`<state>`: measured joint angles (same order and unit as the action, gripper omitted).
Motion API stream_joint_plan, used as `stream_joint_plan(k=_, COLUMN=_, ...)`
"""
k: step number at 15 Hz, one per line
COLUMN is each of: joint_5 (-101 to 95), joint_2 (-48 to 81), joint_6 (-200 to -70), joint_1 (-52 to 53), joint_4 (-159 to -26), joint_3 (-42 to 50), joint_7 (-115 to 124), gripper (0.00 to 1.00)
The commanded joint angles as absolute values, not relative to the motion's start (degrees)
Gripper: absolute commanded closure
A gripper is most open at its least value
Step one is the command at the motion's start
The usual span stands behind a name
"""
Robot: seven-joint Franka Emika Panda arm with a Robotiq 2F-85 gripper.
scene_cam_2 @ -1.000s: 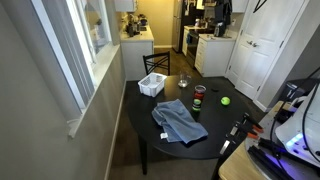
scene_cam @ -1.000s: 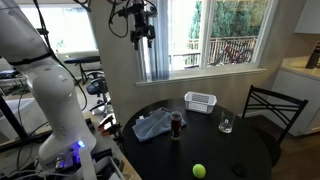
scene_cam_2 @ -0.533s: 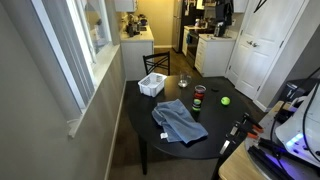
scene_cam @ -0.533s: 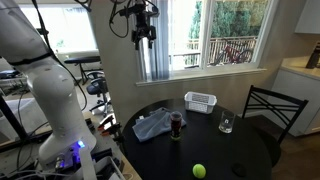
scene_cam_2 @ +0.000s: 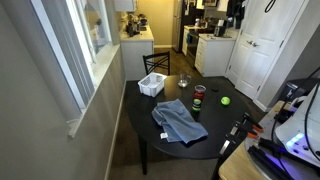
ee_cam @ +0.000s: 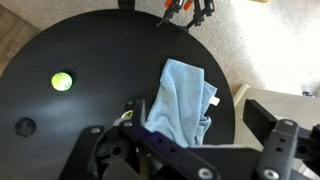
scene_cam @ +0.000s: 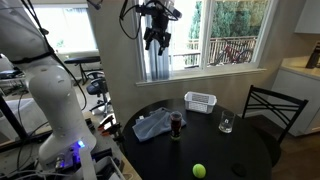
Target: Put the green ball inside the black container
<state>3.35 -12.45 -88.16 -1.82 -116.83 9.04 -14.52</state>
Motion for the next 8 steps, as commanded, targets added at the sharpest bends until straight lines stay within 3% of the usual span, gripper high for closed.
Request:
stream_joint_plan(k=1, joint_5=9.46, joint_2=-4.74, joint_6=-87.7, joint_1=-4.63, joint_4=-113.58, joint_3=11.96, joint_7=-18.45, gripper=0.0)
stream_joint_plan(k=8, joint_5=11.67, joint_2=9.33, joint_6=-87.21, joint_1=-9.27, joint_4=-107.54, joint_3=12.25, joint_7=-17.28, gripper=0.0)
